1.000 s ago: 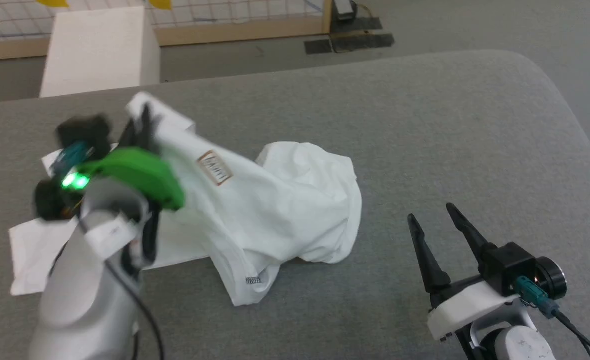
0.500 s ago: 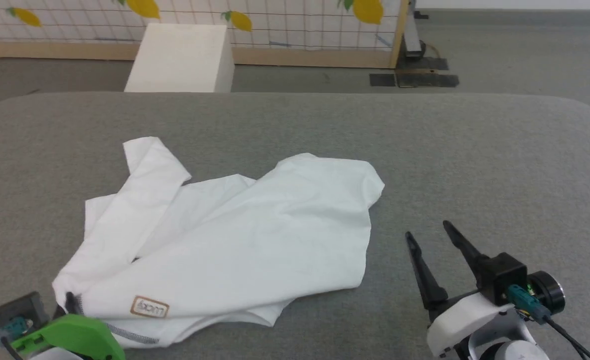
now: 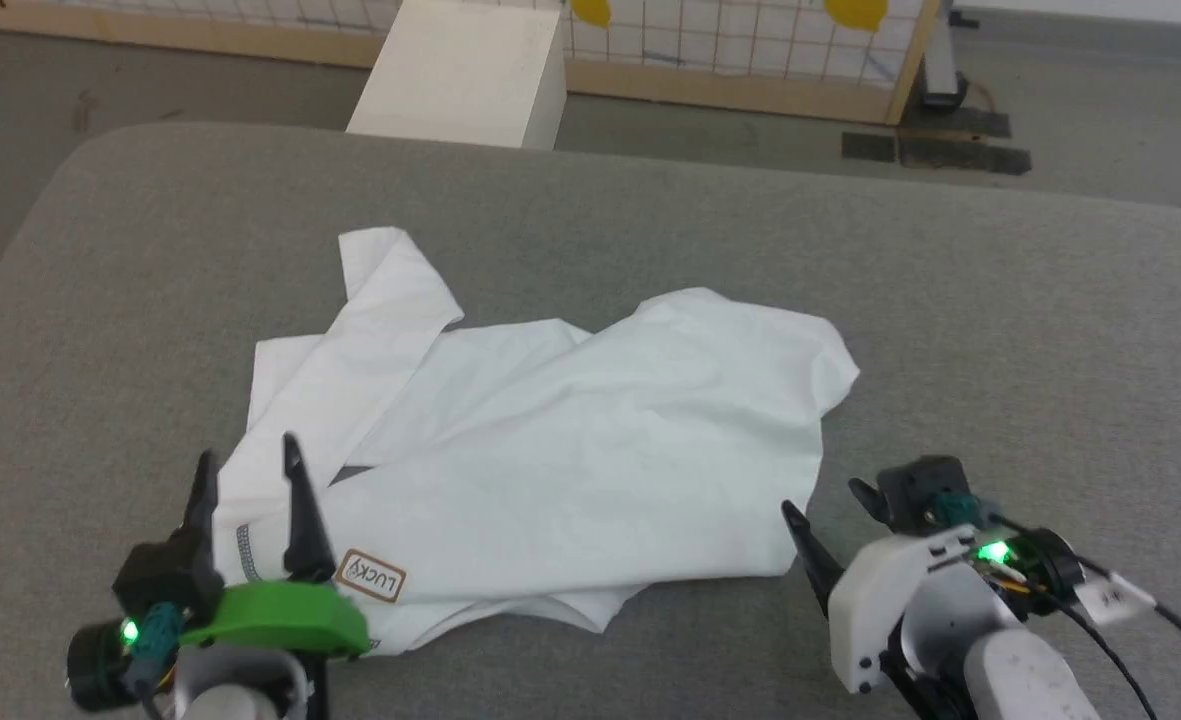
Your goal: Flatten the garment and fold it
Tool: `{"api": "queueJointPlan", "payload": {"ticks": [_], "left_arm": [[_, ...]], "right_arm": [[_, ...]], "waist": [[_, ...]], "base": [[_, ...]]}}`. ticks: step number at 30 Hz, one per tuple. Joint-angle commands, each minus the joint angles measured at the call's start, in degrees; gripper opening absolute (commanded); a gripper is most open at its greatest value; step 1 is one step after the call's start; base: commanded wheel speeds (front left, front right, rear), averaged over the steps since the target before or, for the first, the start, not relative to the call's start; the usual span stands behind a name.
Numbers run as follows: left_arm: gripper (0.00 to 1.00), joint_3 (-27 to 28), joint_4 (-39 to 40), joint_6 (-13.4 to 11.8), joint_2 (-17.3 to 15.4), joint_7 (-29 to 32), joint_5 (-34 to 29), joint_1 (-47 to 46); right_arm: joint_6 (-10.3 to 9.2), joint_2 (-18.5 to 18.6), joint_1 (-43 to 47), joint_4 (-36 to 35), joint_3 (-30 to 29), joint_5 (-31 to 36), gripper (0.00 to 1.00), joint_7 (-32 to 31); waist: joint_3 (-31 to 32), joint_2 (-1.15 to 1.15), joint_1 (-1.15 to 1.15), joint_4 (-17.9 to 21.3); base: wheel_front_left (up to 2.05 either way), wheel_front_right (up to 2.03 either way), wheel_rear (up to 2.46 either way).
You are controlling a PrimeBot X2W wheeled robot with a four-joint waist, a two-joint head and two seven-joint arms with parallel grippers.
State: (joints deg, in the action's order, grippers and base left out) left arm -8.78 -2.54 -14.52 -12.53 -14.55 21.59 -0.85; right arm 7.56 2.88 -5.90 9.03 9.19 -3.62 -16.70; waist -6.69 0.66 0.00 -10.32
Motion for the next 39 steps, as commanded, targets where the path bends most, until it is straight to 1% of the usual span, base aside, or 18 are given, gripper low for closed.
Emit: {"api": "queueJointPlan", "payload": {"ticks": [1,6,7,8,9,10,12,15,18,21,24,27,30,31,32,35,37,39], "left_arm": [[1.00,0.00,0.96,0.81,1.16,-0.40,-1.98,-1.60],[1.00,0.51,1.32,3.88,5.27,-0.43,-6.06,-2.55],[1.00,0.77,1.31,4.29,5.74,-0.43,-6.54,-2.61],[1.00,1.14,1.21,4.94,6.26,-0.43,-6.86,-2.71],[1.00,1.53,1.10,5.43,6.57,-0.43,-7.04,-2.83],[1.00,2.04,0.98,5.97,6.94,-0.43,-7.32,-2.95],[1.00,2.87,0.95,6.61,7.61,-0.44,-7.85,-3.03],[1.00,3.63,0.52,7.46,8.35,-0.44,-8.36,-3.28],[1.00,3.88,-0.06,8.33,8.94,-0.44,-8.65,-3.87],[1.00,3.90,-0.67,8.99,9.28,-0.44,-8.55,-4.40],[1.00,3.16,-1.56,9.68,9.48,-0.44,-8.87,-5.11],[1.00,2.49,-2.18,10.03,9.58,-0.44,-8.89,-6.04],[1.00,2.11,-2.20,9.75,9.62,-0.44,-7.89,-6.70],[1.00,1.87,-2.14,9.55,9.63,-0.44,-7.49,-6.86],[1.00,1.69,-2.12,9.38,9.63,-0.44,-7.20,-6.91],[1.00,1.37,-1.99,8.70,9.64,-0.44,-6.50,-6.80],[1.00,1.55,-1.90,8.50,9.64,-0.44,-6.51,-6.50],[1.00,1.96,-1.83,8.43,9.64,-0.44,-6.85,-6.05]], "right_arm": [[-0.08,-0.01,-1.84,1.04,-0.04,-0.51,1.00,-2.12],[-0.08,-0.01,-4.91,6.24,-0.38,0.97,1.00,-15.10],[-0.08,-0.01,-5.06,6.68,-0.43,1.03,0.87,-17.11],[-0.08,-0.01,-5.13,6.78,0.29,0.57,0.48,-19.43],[-0.08,-0.01,-5.21,6.45,0.65,0.24,0.22,-20.75],[-0.08,-0.01,-5.47,5.71,1.08,0.33,0.00,-21.91],[-0.08,-0.01,-6.42,3.88,1.31,0.63,0.00,-22.76],[-0.08,0.07,-9.76,0.89,1.54,1.69,0.00,-21.80],[-0.08,0.47,-15.57,-1.44,2.49,2.68,0.00,-20.33],[-0.08,0.59,-22.80,-1.83,4.68,2.89,0.00,-18.69],[-0.08,0.62,-31.64,0.69,7.48,3.33,0.00,-15.76],[-0.08,0.47,-38.67,6.63,10.37,3.12,0.00,-12.81],[-0.08,0.27,-43.15,13.08,12.42,1.58,0.00,-10.10],[-0.08,0.21,-44.18,15.54,12.94,0.75,0.46,-8.90],[-0.08,0.17,-44.61,17.60,13.28,0.00,1.00,-8.32],[-0.08,0.09,-44.52,23.50,12.67,-2.33,1.00,-5.88],[-0.08,0.07,-43.11,24.15,11.02,-3.19,1.00,-4.15],[-0.08,0.05,-40.79,23.00,8.51,-3.54,1.00,-1.39]], "waist": [[-2.45,-0.66,0.00,-2.29],[-4.07,-0.66,0.00,-4.15],[-4.15,-0.66,0.00,-4.32],[-4.27,-0.66,0.00,-4.65],[-4.33,-0.66,0.00,-4.83],[-4.35,-0.66,0.00,-5.02],[-4.39,-0.66,0.00,-5.32],[-4.50,-0.66,0.00,-6.06],[-4.61,-0.66,0.00,-7.35],[-5.05,-0.66,0.00,-8.63],[-6.12,-0.66,0.00,-10.31],[-7.22,-0.66,0.00,-12.11],[-8.26,-0.66,0.00,-13.40],[-8.58,-0.66,0.00,-13.76],[-8.68,-0.66,0.00,-13.97],[-8.73,-0.66,0.00,-14.46],[-8.35,-0.66,0.00,-14.31],[-7.55,-0.66,0.00,-14.00]], "base": [[0.00,0.00,0.00],[0.00,0.00,0.00],[0.00,0.00,0.00],[0.00,0.00,0.00],[0.00,0.00,0.00],[0.00,0.00,0.00],[0.00,0.00,0.00],[0.00,0.00,0.00],[0.00,0.00,0.00],[0.00,0.00,0.00],[0.00,0.00,0.00],[0.00,0.00,0.00],[0.00,0.00,0.00],[0.00,0.00,0.00],[0.00,0.00,0.00],[0.00,0.00,0.00],[0.00,0.00,0.00],[0.00,0.00,0.00]]}}
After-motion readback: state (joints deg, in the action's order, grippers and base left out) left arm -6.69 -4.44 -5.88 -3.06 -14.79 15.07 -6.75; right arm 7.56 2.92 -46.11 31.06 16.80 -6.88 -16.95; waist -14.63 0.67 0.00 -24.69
